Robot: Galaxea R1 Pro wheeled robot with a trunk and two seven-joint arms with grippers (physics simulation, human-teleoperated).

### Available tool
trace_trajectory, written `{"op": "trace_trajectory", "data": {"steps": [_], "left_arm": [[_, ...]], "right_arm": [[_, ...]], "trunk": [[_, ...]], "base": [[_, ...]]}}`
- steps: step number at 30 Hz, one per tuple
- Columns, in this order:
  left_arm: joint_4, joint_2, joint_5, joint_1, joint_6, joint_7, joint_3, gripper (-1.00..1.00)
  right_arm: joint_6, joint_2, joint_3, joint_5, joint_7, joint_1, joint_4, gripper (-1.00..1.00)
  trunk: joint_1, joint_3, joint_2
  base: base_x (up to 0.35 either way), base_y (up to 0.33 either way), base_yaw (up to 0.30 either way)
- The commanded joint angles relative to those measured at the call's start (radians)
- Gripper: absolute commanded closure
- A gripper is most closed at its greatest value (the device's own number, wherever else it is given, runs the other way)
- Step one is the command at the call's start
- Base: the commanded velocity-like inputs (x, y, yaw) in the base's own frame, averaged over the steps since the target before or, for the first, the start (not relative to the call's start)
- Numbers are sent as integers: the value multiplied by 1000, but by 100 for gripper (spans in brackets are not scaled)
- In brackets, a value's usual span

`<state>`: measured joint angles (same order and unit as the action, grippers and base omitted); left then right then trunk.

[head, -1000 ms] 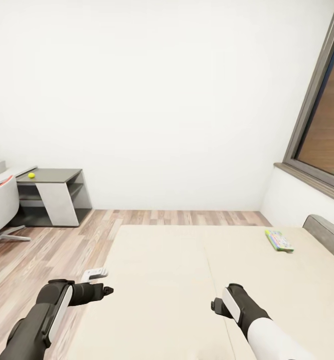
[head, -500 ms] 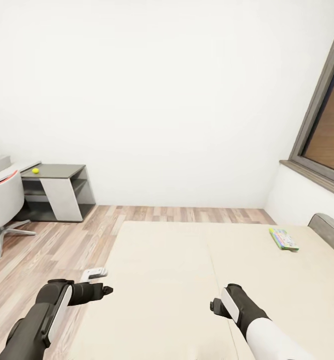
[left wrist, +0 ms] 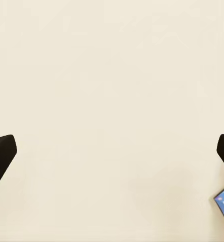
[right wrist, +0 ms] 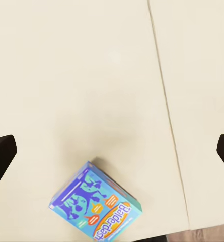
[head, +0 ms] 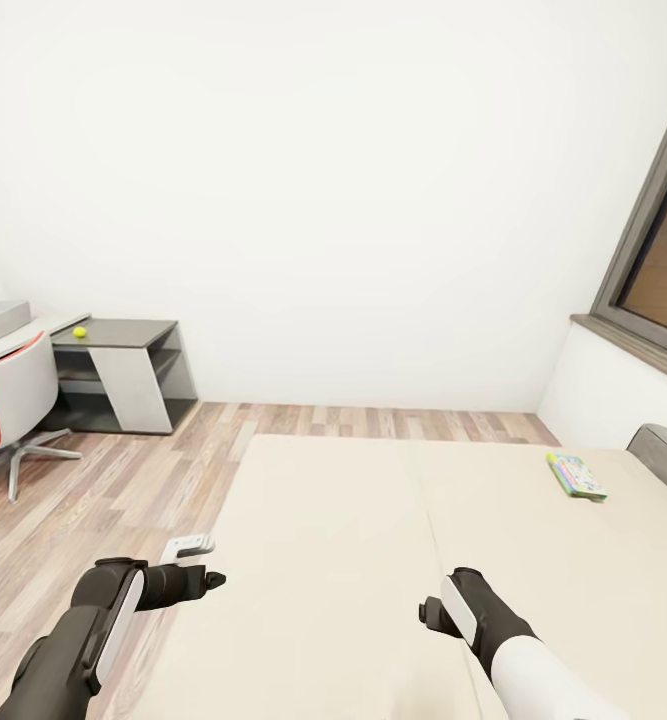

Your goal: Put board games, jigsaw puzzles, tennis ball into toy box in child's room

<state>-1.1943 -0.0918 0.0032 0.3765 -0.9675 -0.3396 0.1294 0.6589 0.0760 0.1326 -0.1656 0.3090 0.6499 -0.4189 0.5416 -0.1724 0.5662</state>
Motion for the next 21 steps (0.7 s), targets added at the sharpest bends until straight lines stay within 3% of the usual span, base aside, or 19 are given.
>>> {"op": "trace_trajectory", "data": {"steps": [1, 21], "left_arm": [[-1, 0, 0, 1, -5, -3, 1, -100], [-1, 0, -1, 1, 1, -2, 1, -100]], "right_arm": [[2, 1, 2, -11, 9, 0, -2, -100], [32, -5, 2, -18, 7, 0, -6, -100]], "trunk": [[0, -4, 2], [0, -26, 2]], "base": [[0, 0, 72], [0, 0, 40]]}}
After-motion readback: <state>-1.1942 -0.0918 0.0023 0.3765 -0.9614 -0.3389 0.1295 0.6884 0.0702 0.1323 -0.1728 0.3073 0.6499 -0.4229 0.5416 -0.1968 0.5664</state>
